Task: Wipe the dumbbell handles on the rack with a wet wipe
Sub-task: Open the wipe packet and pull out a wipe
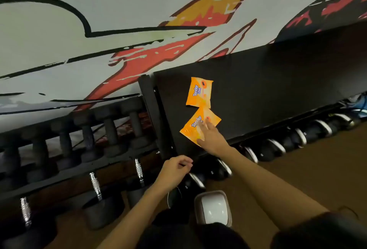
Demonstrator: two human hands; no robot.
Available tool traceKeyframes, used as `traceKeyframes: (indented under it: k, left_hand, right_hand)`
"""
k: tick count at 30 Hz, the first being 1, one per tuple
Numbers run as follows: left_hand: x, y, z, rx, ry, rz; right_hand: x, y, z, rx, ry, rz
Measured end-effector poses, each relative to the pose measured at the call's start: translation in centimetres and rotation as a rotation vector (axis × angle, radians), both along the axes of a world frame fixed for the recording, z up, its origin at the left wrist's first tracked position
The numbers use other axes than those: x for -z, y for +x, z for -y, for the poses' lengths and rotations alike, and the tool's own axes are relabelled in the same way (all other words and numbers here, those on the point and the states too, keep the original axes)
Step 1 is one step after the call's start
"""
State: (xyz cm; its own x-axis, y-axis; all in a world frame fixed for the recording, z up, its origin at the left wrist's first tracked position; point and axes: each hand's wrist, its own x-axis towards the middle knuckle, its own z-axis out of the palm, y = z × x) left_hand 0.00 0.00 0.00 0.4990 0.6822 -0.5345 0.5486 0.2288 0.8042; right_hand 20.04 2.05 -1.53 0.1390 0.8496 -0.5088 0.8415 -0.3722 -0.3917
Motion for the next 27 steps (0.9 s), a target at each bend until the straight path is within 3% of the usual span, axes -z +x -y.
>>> traceKeyframes:
  k: [6,16,20,23,27]
  left_hand:
    - [2.0,-1.4,-2.9,-0.145,0.068,-0.066]
    - [4.2,1.1,-4.5,-0.18,0.16,-0.043]
    - [4.1,1.3,-4.8,-0.158,0.168,0.004]
    - [4.8,1.4,-4.8,-0.151,0.189,0.02]
    - [5.6,1.8,-4.9,-0.156,0.203,-0.019]
  right_hand:
    - [1.0,-5.1,1.7,-0.026,0.012,0.122]
    - [0.8,-7.5,0.2,0.262,-0.028,0.051]
    - [1.3,-7.3,-0.8,0.204,-0.046,0.075]
    - [2.1,-6.7,-0.7,0.204,-0.022,0.001]
    - [2.0,-5.0,-0.5,0.456,0.025,-0.256]
